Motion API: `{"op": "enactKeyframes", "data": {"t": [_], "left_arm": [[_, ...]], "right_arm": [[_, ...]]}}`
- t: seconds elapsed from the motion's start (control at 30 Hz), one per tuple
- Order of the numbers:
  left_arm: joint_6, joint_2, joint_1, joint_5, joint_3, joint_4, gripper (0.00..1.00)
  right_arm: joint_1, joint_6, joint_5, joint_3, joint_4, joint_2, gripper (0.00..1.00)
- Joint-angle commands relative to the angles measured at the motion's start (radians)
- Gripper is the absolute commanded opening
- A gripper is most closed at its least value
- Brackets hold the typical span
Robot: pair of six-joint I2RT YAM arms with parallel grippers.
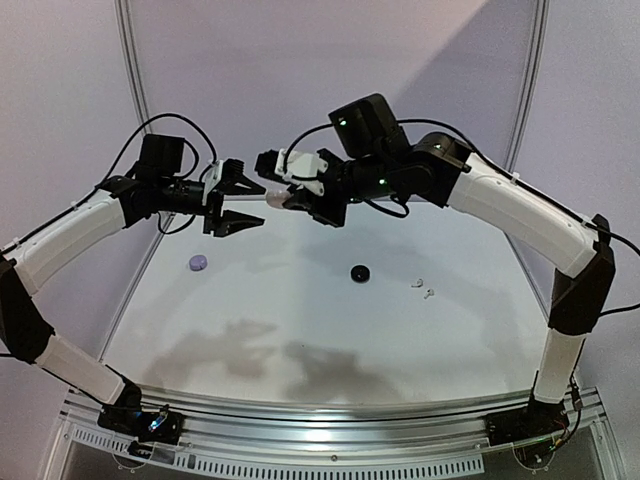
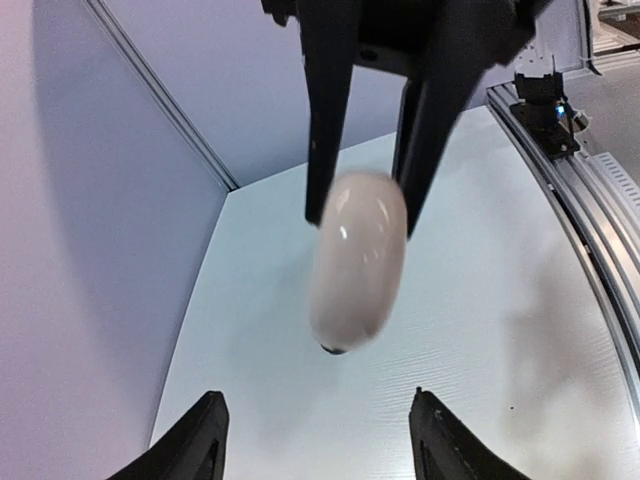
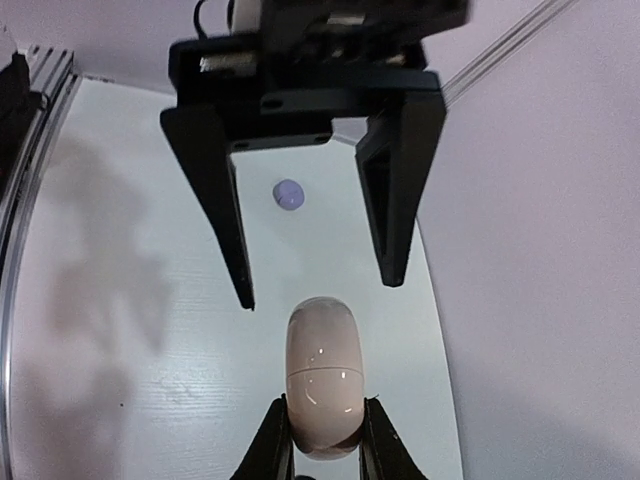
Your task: Insert the wireless bluetooth earbuds into the charging case
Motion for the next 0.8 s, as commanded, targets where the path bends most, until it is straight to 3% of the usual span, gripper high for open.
{"op": "enactKeyframes", "data": {"t": [0.0, 0.27, 0.53, 0.77], "left_arm": [[0.076, 0.008, -0.030, 0.006, 0.025, -0.087, 0.61], [0.026, 0.012, -0.053, 0.070, 0.009, -0.079, 0.45], [-0.034, 0.015, -0.083, 0.037, -0.005, 0.001, 0.46], [-0.041, 0.017, -0.089, 0.009, -0.004, 0.024, 0.29]], "right_arm": [[0.021, -0.151, 0.121, 0.036, -0.096, 0.059, 0.01], [0.029, -0.168, 0.096, 0.050, -0.070, 0.082, 0.01], [0.030, -0.147, 0.030, 0.054, -0.026, 0.073, 0.01], [0.031, -0.144, 0.007, 0.050, -0.026, 0.070, 0.00]]}}
